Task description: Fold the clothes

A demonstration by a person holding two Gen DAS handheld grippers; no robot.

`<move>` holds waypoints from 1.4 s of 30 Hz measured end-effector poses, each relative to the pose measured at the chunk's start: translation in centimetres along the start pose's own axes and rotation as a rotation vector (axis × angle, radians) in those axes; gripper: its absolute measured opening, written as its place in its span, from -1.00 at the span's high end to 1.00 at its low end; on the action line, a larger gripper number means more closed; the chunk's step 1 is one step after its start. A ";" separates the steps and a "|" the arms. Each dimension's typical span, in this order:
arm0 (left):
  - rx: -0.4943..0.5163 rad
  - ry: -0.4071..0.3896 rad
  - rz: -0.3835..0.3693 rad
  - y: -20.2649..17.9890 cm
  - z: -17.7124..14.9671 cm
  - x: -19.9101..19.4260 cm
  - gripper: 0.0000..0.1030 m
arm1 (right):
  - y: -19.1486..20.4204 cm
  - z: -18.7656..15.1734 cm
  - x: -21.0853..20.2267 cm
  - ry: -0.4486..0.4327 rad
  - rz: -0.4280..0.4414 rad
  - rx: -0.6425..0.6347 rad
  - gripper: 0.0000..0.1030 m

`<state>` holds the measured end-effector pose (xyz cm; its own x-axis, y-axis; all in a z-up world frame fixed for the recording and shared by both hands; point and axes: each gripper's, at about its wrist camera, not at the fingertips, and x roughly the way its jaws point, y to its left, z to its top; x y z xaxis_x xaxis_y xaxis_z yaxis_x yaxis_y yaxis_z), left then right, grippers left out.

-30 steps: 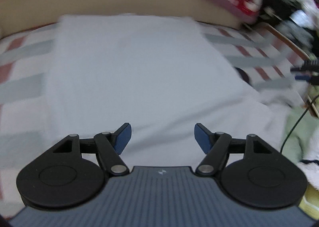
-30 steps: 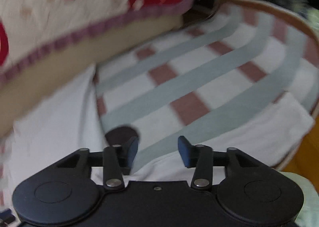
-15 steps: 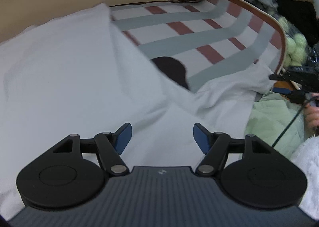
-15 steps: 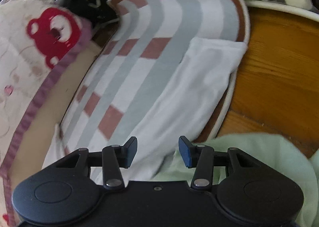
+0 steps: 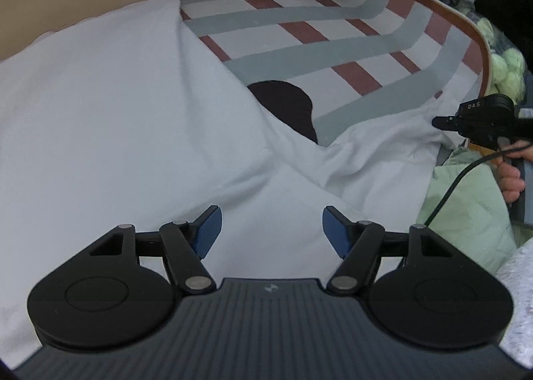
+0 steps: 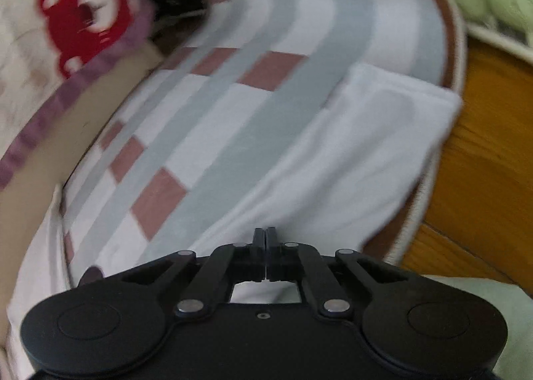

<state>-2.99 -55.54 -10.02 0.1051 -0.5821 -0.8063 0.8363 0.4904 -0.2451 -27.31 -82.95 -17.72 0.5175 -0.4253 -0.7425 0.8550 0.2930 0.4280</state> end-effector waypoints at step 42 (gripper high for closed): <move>0.006 -0.010 -0.012 -2.9 0.6 2.3 -0.30 | 3.7 0.1 1.5 0.108 -0.339 -0.105 -0.45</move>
<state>-4.85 -58.69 -10.88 0.1006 -0.5942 -0.7980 0.8407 0.4797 -0.2512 -23.34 -82.61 -17.19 0.1941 -0.4221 -0.8855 0.9660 0.2395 0.0976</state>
